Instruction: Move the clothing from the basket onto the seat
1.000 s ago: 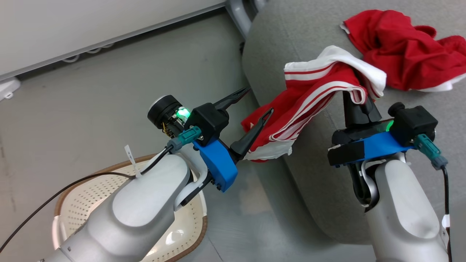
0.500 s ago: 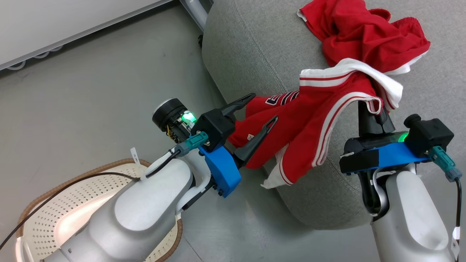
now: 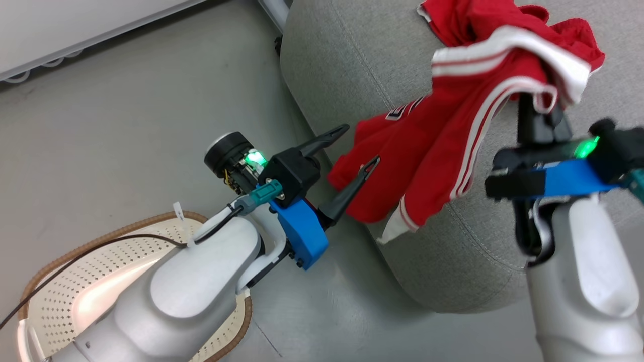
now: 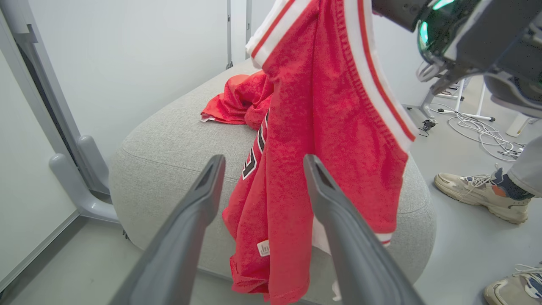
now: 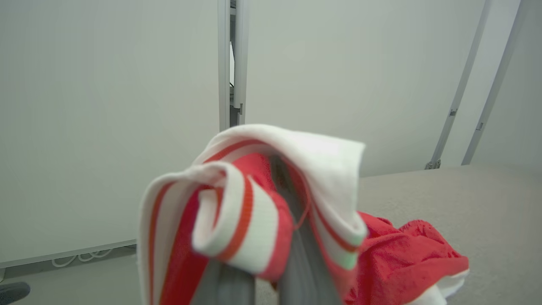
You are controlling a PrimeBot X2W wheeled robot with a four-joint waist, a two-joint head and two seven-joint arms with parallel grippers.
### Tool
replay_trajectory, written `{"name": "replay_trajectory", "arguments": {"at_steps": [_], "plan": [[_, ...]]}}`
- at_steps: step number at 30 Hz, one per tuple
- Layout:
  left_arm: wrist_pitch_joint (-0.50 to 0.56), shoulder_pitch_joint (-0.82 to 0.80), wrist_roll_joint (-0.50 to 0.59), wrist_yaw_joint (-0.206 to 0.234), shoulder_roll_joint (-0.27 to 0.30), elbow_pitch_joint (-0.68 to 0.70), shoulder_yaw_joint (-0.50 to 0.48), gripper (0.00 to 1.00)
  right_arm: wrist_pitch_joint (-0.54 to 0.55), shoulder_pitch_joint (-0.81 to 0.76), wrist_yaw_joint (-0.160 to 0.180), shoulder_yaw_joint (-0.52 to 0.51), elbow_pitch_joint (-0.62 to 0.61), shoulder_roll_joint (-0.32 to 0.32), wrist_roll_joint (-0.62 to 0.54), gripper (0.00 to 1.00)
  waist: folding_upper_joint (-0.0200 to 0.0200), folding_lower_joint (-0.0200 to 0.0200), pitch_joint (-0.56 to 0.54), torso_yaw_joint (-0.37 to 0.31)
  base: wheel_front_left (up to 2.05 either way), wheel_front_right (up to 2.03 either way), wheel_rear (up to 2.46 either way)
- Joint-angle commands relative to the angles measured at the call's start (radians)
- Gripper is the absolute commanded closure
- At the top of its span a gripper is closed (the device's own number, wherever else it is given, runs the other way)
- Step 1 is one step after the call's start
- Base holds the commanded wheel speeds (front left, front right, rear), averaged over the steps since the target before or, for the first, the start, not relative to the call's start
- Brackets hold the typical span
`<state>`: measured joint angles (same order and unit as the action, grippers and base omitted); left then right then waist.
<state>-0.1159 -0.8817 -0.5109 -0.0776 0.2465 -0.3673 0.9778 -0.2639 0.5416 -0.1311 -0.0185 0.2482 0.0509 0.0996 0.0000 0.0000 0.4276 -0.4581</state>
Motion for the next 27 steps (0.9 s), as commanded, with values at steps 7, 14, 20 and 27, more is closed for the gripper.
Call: {"name": "replay_trajectory", "arguments": {"at_steps": [7,14,20,27], "plan": [[0.005,-0.036,0.004,0.014,0.033,0.032,-0.011,0.00,-0.001,0.232,0.001,-0.093,-0.105,0.079,-0.040,1.00,0.0000,0.0000,0.070,0.016,0.00,0.00,0.00],[0.027,-0.072,0.021,0.022,0.064,0.074,-0.013,0.00,0.000,0.467,0.001,-0.279,-0.153,0.240,-0.030,1.00,0.0000,0.0000,0.173,0.033,0.00,0.00,0.00],[0.052,-0.105,0.038,0.026,0.098,0.117,-0.016,0.00,0.023,0.595,0.001,-0.391,-0.098,0.402,-0.012,1.00,0.0000,0.0000,0.255,0.034,0.00,0.00,0.00],[0.090,-0.156,0.057,0.031,0.149,0.185,-0.026,0.00,0.022,0.593,0.001,-0.471,0.067,0.466,-0.022,1.00,0.0000,0.0000,0.364,0.028,0.00,0.00,0.00]]}}
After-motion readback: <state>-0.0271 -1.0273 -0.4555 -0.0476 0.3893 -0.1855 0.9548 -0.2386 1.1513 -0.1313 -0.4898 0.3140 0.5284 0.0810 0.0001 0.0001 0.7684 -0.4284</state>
